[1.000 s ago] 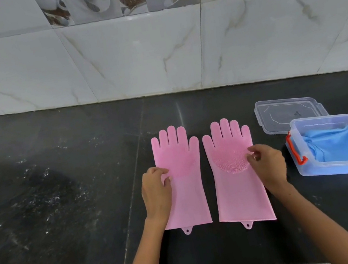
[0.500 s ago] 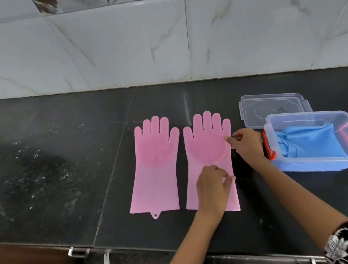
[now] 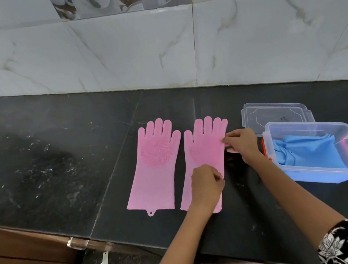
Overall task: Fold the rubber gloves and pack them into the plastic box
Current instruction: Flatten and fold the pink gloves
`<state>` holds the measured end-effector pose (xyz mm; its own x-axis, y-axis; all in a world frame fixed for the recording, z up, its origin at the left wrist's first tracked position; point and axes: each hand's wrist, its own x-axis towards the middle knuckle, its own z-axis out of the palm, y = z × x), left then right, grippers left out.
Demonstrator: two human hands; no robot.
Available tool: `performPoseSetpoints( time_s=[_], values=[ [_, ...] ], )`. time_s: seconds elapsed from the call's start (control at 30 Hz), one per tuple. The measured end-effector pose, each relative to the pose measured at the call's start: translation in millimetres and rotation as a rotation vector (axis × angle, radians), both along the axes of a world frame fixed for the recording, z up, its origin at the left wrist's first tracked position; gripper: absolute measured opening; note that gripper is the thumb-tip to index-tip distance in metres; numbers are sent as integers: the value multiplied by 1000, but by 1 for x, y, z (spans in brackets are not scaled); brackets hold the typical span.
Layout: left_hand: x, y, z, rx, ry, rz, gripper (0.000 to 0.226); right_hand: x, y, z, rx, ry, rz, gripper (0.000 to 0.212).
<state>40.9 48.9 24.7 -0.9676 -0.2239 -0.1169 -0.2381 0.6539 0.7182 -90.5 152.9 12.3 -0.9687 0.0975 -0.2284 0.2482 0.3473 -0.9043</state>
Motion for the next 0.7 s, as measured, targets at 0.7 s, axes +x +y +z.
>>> performPoseSetpoints(
  time_s=[0.7],
  values=[
    [30, -205, -18, 113, -92, 289, 6, 37, -186, 11, 280, 216, 290, 24]
  ],
)
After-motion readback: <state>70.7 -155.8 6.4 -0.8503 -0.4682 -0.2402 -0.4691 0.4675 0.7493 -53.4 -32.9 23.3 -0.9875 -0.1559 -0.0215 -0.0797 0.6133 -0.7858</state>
